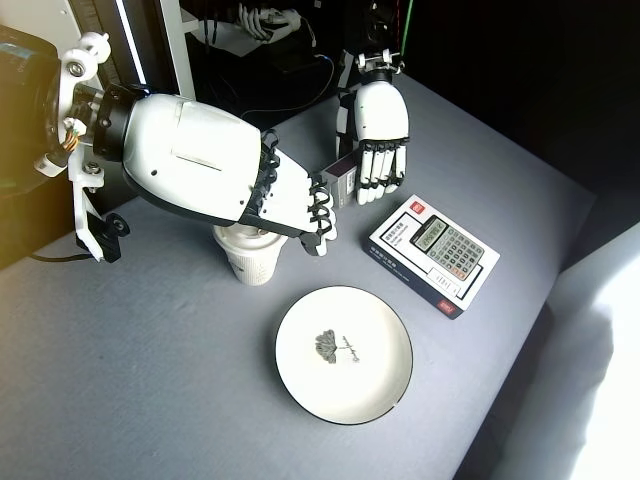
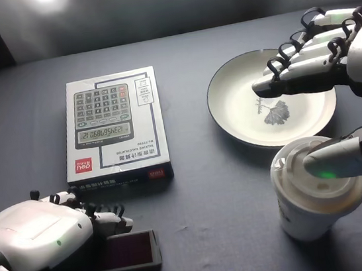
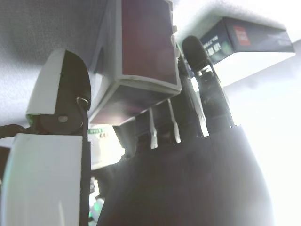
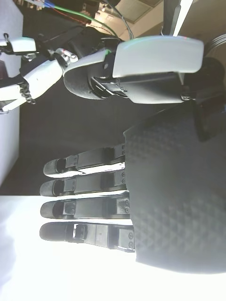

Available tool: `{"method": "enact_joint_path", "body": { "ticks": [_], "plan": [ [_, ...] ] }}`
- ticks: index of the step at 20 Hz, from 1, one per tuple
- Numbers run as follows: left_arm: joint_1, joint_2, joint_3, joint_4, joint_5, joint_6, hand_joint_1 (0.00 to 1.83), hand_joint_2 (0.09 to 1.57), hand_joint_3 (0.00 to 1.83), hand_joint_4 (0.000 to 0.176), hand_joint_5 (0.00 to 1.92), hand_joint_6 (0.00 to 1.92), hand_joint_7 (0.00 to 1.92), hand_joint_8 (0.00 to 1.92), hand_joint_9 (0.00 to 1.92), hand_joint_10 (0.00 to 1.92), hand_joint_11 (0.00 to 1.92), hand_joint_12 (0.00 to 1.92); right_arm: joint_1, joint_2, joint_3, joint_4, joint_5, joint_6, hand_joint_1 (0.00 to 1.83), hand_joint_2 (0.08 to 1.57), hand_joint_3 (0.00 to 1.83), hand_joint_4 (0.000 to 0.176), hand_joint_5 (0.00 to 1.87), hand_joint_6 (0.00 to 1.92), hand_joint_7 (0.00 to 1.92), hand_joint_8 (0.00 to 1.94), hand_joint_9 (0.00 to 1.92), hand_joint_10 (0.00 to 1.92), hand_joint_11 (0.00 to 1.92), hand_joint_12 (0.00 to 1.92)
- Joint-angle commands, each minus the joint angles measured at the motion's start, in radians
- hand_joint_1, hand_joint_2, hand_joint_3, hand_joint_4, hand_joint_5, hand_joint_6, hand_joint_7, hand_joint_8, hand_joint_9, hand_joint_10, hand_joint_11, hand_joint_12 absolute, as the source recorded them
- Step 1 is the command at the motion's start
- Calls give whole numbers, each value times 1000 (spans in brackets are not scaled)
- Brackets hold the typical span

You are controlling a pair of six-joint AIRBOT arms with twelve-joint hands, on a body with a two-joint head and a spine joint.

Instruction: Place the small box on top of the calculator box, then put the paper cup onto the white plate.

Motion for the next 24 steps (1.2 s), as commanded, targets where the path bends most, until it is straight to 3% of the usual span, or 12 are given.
{"method": "enact_joint_path", "body": {
  "ticks": [1, 4, 5, 6, 8, 9, 10, 11, 16, 17, 21, 24],
  "plan": [
    [-1, 0, 6, 14, -93, 5, 1145, 1178, 2, 0, 568, 18, 716, 23, 724, 45, 226, 1022, 5, 16, -4, 13, 105, -9, 164, 1172, 2, 0, 308, 1, 292, 1, 276, 1, 0, 810],
    [0, -1, 11, 8, -96, 7, 1188, 1196, 4, 0, 716, 23, 878, 36, 854, 97, 316, 1110, 1, 16, -4, 13, 110, -15, 169, 1172, 1, 0, 300, 1, 281, 2, 259, 3, 0, 731],
    [0, -7, 15, 5, -97, 7, 1223, 1226, 1, 0, 658, 1060, 864, 1264, 791, 528, 376, 1270, -13, 18, -5, 13, 119, -16, 135, 1176, 2, 0, 301, 2, 291, 4, 269, 5, 0, 749],
    [0, -10, 17, 5, -97, 7, 1223, 1226, 1, 0, 658, 1060, 864, 1264, 791, 528, 376, 1270, -29, 18, -5, 13, 120, -16, 135, 1176, 2, 0, 301, 2, 291, 4, 269, 5, 0, 749],
    [-5, -14, 19, 3, -102, 7, 1316, 1224, 0, 0, 735, 1109, 822, 1391, 672, 1433, 448, 1424, -54, 24, 1, 13, 152, -17, 159, 1177, 0, 0, 300, 4, 279, 3, 256, 4, 0, 724],
    [-12, -11, 19, 1, -102, 7, 1345, 1212, 0, 0, 796, 1040, 818, 1404, 672, 1533, 505, 1448, -54, 25, 5, 13, 155, -18, 156, 1172, 0, 0, 307, 3, 298, 3, 277, 5, 0, 753],
    [-18, -10, 19, -1, -102, 8, 1345, 1212, 0, 0, 796, 1040, 818, 1404, 672, 1533, 505, 1448, -55, 25, 4, 13, 155, -18, 156, 1172, 0, 0, 307, 3, 298, 3, 277, 5, 0, 753],
    [-32, -8, 20, -10, -102, 16, 1240, 1169, 0, 0, 878, 963, 902, 1347, 761, 1212, 548, 1409, -56, 25, 4, 13, 155, -18, 189, 1168, 0, 0, 326, 7, 315, 6, 295, 9, 0, 790],
    [-96, 15, 23, -55, -76, 52, 1225, 1182, 2, 0, 853, 1007, 871, 1392, 721, 1200, 469, 1461, -57, 24, 4, 13, 154, -1, 168, 1172, 0, 0, 292, 2, 282, 2, 267, 3, 0, 758],
    [-124, 17, 33, -64, -44, 60, 1328, 1188, 2, 0, 833, 1004, 870, 1353, 699, 1426, 476, 1473, -59, 25, 5, 13, 152, 6, 188, 1172, 0, 0, 308, 5, 291, 3, 277, 5, 0, 785],
    [-221, 13, 75, -66, 57, 76, 1225, 1182, 2, 0, 865, 987, 858, 1410, 697, 1216, 448, 1447, -60, 24, 14, 2, 157, 59, 236, 1165, 0, 0, 336, 10, 318, 7, 292, 7, 0, 815],
    [-311, 11, 112, -105, 118, 129, 1228, 1179, 0, 0, 853, 1001, 886, 1364, 702, 1176, 440, 1445, -77, 22, 45, -140, 233, 229, 217, 1171, 1, 0, 329, 4, 304, 0, 277, 0, 0, 782]
  ]
}}
